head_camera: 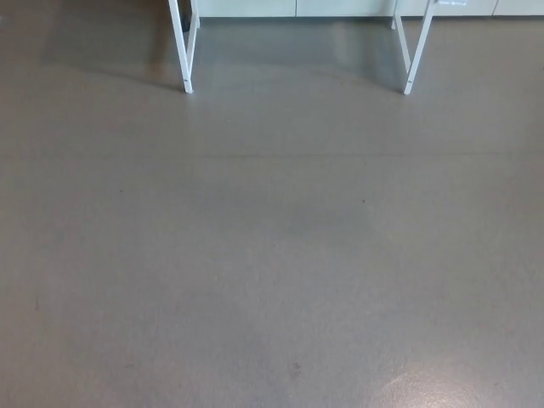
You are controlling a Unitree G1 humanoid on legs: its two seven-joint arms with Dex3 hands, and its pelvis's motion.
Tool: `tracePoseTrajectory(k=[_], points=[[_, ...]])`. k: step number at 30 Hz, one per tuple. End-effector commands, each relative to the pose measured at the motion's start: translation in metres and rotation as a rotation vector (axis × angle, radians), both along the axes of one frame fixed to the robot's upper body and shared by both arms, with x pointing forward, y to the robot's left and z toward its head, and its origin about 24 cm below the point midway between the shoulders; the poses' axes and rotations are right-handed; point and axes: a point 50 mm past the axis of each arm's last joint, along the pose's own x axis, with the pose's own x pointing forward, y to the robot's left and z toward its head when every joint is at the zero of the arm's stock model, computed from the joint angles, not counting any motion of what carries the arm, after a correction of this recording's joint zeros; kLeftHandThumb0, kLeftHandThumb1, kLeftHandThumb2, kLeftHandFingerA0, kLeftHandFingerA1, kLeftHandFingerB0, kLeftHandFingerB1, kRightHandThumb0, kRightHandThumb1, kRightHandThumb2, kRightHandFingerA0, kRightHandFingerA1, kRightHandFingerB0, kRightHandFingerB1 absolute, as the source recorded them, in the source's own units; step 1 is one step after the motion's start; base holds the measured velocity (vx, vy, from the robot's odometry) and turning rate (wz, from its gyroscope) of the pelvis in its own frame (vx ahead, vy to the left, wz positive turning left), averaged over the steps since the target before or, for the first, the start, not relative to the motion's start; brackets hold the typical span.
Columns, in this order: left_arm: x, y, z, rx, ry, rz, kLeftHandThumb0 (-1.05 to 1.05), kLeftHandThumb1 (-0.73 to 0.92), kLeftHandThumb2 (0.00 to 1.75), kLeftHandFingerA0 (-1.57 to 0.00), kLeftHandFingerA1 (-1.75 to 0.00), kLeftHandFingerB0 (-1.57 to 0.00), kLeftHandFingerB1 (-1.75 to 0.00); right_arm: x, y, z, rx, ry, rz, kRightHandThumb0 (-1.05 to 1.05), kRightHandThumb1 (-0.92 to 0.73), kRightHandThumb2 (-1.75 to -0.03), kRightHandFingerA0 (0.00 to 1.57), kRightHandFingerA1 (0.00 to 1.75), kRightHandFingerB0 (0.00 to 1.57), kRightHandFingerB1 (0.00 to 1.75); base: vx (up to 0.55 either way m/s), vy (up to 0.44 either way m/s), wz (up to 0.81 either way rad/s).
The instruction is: The robot walks towards a desk on which a file tray is kept in the middle and a toilet paper roll is kept on its right. The robot uses its right hand to hook on finger in the gap of the roll and grabs it, lifts it and places it on the tray.
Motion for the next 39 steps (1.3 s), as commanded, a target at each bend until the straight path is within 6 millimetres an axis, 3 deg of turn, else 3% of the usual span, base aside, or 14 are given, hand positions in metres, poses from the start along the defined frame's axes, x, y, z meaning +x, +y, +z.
tracePoseTrajectory(k=[1,39], points=[[-0.0044,0.0039,0.0004,-0.032,0.031,0.026,-0.38,0.79,0.63,-0.48,-0.79,-0.44,-0.51,0.0014,-0.0044,0.0068,-0.040,-0.008,0.027,-0.53,-0.63,-0.59,0.39,0.60,0.46,0.36,0.00,0.000,0.00],[-0.0019,0.0024,0.0017,-0.036,0.028,0.023,-0.38,0.79,0.63,-0.48,-0.79,-0.44,-0.51,0.0014,-0.0054,0.0077,-0.043,-0.014,0.026,-0.53,-0.63,-0.59,0.39,0.60,0.46,0.36,0.01,0.013,0.01]])
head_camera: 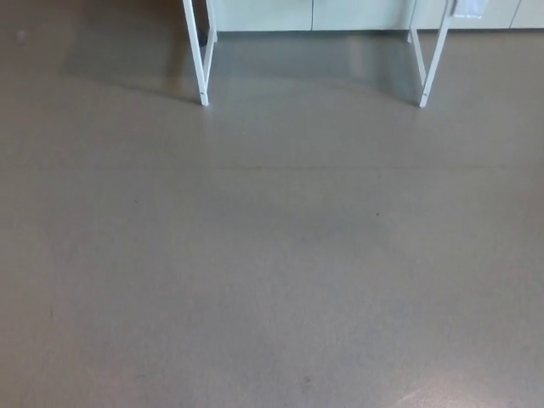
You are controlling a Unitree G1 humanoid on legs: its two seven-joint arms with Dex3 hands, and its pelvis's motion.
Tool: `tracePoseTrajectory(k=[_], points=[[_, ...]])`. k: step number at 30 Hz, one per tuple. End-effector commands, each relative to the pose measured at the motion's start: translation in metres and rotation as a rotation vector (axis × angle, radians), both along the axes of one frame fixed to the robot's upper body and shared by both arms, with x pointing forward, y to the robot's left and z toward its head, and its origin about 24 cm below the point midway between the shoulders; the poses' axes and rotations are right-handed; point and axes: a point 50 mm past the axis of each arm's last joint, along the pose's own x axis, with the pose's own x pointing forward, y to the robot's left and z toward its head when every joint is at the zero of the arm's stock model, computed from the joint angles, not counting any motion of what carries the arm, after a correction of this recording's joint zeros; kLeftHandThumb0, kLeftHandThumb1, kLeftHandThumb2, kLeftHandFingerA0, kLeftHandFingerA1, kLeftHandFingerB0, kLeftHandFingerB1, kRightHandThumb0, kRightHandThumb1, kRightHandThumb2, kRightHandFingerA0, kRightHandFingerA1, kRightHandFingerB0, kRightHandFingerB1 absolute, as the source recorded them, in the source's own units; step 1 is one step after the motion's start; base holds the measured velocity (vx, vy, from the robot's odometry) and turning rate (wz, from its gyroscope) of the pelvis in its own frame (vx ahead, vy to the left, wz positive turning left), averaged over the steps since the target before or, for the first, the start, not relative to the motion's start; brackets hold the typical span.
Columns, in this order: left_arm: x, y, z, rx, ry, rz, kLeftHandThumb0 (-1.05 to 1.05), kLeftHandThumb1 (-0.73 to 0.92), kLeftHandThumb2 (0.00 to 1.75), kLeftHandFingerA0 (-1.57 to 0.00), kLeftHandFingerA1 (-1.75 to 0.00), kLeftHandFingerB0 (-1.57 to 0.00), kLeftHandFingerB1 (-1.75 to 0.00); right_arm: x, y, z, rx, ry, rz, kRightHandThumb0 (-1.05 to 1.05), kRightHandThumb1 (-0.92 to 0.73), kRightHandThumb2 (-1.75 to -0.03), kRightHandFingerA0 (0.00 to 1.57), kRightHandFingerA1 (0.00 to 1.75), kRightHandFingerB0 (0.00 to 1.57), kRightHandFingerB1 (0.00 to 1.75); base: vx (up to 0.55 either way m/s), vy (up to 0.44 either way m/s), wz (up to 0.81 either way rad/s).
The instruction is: The robot walks towards a desk on which a file tray is kept in the middle and a toilet paper roll is kept on its right. The robot uses its right hand to hook on finger in the gap of the roll and grabs it, lifts it and places it on the tray.
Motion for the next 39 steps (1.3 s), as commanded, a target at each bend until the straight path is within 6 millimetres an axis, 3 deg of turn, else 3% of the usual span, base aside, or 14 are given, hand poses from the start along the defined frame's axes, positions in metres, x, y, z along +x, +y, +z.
tracePoseTrajectory(k=[1,10,27,39], points=[[-0.0010,0.0045,0.0026,0.003,0.012,0.020,-0.38,0.79,0.63,-0.48,-0.79,-0.44,-0.51,0.0012,-0.0031,0.0046,-0.015,-0.014,0.004,-0.53,-0.63,-0.59,0.39,0.60,0.46,0.36,0.18,0.268,-0.21],[-0.0030,0.0039,0.0008,0.000,0.016,0.023,-0.38,0.79,0.63,-0.48,-0.79,-0.44,-0.51,0.0008,-0.0037,0.0050,-0.018,-0.010,0.005,-0.53,-0.63,-0.59,0.39,0.60,0.46,0.36,0.25,0.231,-0.10],[-0.0035,0.0035,0.0005,-0.005,0.012,0.030,-0.38,0.79,0.63,-0.48,-0.79,-0.44,-0.51,0.0059,-0.0045,0.0078,-0.023,-0.016,0.013,-0.53,-0.63,-0.59,0.39,0.60,0.46,0.36,0.34,-0.151,0.12],[-0.0039,0.0041,0.0007,-0.006,0.008,0.036,-0.38,0.79,0.63,-0.48,-0.79,-0.44,-0.51,0.0100,-0.0041,0.0087,-0.024,-0.019,0.019,-0.53,-0.63,-0.59,0.39,0.60,0.46,0.36,0.38,0.033,-0.13]])
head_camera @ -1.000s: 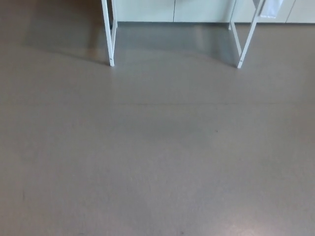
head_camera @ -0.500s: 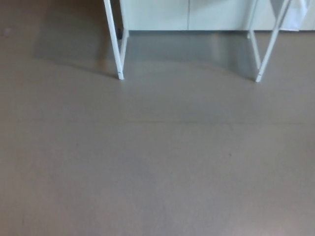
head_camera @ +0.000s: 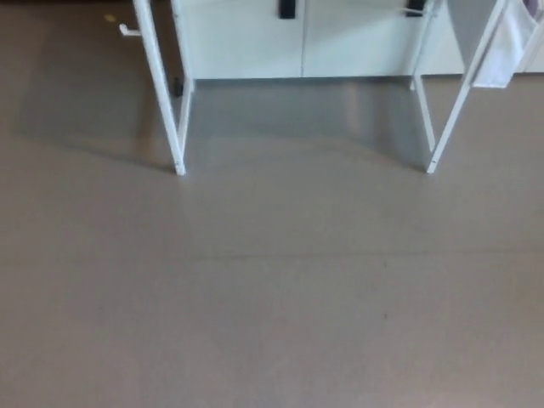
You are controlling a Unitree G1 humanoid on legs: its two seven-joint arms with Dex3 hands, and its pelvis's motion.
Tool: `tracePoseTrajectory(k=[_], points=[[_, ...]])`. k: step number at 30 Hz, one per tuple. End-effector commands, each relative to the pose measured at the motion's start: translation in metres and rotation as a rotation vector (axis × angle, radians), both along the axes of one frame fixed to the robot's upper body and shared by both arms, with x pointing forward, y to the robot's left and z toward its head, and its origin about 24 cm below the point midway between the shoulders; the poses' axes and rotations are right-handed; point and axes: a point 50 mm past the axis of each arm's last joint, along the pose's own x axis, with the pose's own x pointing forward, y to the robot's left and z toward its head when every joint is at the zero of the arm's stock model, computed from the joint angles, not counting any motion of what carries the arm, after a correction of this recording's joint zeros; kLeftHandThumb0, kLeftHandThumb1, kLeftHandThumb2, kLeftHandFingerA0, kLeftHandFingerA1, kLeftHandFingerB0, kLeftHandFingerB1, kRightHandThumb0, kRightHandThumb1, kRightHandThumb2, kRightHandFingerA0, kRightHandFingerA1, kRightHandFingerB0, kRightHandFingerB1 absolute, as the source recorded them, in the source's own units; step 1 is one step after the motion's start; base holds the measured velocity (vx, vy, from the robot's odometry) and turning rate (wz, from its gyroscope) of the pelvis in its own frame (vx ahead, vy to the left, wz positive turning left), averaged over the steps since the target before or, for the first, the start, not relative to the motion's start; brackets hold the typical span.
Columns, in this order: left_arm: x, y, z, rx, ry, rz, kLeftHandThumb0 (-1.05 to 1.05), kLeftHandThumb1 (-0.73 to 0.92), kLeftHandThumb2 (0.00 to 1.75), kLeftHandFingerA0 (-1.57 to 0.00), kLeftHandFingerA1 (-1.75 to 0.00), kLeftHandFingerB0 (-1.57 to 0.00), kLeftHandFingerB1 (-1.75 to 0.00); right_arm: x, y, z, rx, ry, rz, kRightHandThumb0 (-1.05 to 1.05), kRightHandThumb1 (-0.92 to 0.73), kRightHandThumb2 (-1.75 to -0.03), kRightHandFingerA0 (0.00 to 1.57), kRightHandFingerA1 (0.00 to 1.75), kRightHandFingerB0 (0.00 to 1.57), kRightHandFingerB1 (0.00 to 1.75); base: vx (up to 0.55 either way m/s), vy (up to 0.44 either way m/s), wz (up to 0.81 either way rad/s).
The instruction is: The robot walks towards a desk on which a file tray is kept in the middle and a toilet paper roll is kept on its right. The robot uses its right hand to hook on finger in the gap of the roll and grabs it, lifts it and places it on the tray.
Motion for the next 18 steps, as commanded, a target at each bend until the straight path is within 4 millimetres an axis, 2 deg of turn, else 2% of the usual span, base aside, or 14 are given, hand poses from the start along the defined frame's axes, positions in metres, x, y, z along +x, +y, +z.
tracePoseTrajectory(k=[1,5,13,18], points=[[-0.0048,0.0036,-0.0003,0.002,0.016,0.018,-0.38,0.79,0.63,-0.48,-0.79,-0.44,-0.51,-0.0027,-0.0041,0.0038,-0.017,0.012,-0.004,-0.53,-0.63,-0.59,0.39,0.60,0.46,0.36,0.32,0.051,0.03],[-0.0048,0.0036,-0.0003,0.002,0.016,0.018,-0.38,0.79,0.63,-0.48,-0.79,-0.44,-0.51,-0.0027,-0.0042,0.0038,-0.017,0.012,-0.004,-0.53,-0.63,-0.59,0.39,0.60,0.46,0.36,0.28,-0.048,0.09],[-0.0039,0.0043,0.0002,0.003,0.016,0.018,-0.38,0.79,0.63,-0.48,-0.79,-0.44,-0.51,-0.0027,-0.0035,0.0027,-0.015,0.012,-0.006,-0.53,-0.63,-0.59,0.39,0.60,0.46,0.36,0.34,-0.213,0.12],[-0.0018,0.0042,0.0013,0.005,0.013,0.014,-0.38,0.79,0.63,-0.48,-0.79,-0.44,-0.51,-0.0031,-0.0034,0.0025,-0.014,0.009,-0.009,-0.53,-0.63,-0.59,0.39,0.60,0.46,0.36,0.23,-0.103,-0.01]])
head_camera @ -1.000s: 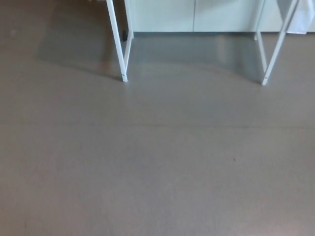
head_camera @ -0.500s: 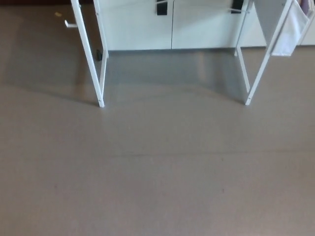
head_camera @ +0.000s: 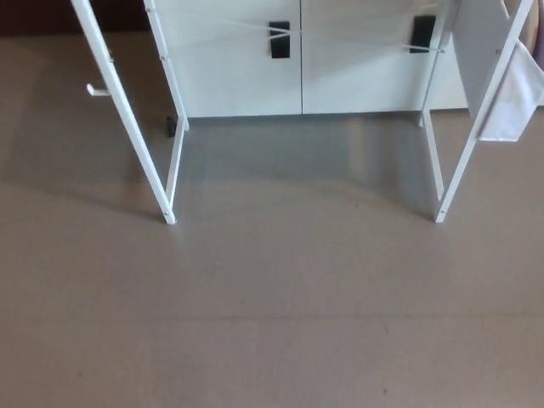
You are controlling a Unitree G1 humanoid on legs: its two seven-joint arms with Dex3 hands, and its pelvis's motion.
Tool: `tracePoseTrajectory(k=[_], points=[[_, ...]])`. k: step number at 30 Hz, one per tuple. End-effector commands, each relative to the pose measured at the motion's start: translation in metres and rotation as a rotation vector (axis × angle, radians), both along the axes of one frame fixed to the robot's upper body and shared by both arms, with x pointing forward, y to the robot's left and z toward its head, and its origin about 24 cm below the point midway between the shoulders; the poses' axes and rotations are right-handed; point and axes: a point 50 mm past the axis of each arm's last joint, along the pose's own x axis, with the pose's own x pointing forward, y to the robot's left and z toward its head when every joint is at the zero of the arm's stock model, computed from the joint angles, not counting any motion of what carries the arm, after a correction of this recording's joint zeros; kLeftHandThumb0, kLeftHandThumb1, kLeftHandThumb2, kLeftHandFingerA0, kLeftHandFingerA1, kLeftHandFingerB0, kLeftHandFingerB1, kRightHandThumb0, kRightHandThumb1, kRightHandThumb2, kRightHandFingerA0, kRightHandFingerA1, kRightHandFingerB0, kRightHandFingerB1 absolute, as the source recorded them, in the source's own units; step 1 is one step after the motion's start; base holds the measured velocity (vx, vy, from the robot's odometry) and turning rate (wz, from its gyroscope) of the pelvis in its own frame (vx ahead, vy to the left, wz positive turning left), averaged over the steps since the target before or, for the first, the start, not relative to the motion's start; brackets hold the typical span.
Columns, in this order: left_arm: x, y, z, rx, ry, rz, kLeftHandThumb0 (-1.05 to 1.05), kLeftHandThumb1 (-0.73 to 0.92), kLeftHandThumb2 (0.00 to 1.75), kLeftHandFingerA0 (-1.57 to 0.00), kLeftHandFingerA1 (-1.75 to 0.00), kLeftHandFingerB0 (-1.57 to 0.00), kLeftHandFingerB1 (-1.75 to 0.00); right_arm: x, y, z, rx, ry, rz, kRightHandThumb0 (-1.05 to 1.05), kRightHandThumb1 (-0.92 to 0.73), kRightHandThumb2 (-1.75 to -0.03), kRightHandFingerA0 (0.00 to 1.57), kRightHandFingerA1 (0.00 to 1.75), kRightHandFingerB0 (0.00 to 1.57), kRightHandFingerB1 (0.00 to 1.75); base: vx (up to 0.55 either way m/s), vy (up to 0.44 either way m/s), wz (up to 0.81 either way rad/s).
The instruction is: The robot walks towards a desk on which a file tray is kept in the middle and a toilet paper roll is kept on its right. The robot uses its right hand to hook on finger in the gap of the roll and grabs it, lifts it and places it on the tray.
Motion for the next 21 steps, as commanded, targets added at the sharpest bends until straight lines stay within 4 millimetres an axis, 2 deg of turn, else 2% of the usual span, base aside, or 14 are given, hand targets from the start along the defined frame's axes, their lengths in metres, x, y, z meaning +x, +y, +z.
tracePoseTrajectory(k=[1,16,21], points=[[-0.0012,0.0058,0.0035,0.013,0.008,0.011,-0.38,0.79,0.63,-0.48,-0.79,-0.44,-0.51,-0.0042,-0.0031,0.0020,-0.012,0.010,-0.008,-0.53,-0.63,-0.59,0.39,0.60,0.46,0.36,0.23,-0.035,-0.10],[0.0034,0.0056,0.0058,0.017,0.000,0.006,-0.38,0.79,0.63,-0.48,-0.79,-0.44,-0.51,-0.0038,-0.0029,0.0015,-0.009,0.003,-0.013,-0.53,-0.63,-0.59,0.39,0.60,0.46,0.36,0.26,0.032,-0.04],[0.0058,0.0057,0.0072,0.019,-0.003,0.004,-0.38,0.79,0.63,-0.48,-0.79,-0.44,-0.51,-0.0032,-0.0026,0.0010,-0.006,0.000,-0.016,-0.53,-0.63,-0.59,0.39,0.60,0.46,0.36,0.19,-0.123,0.12]])
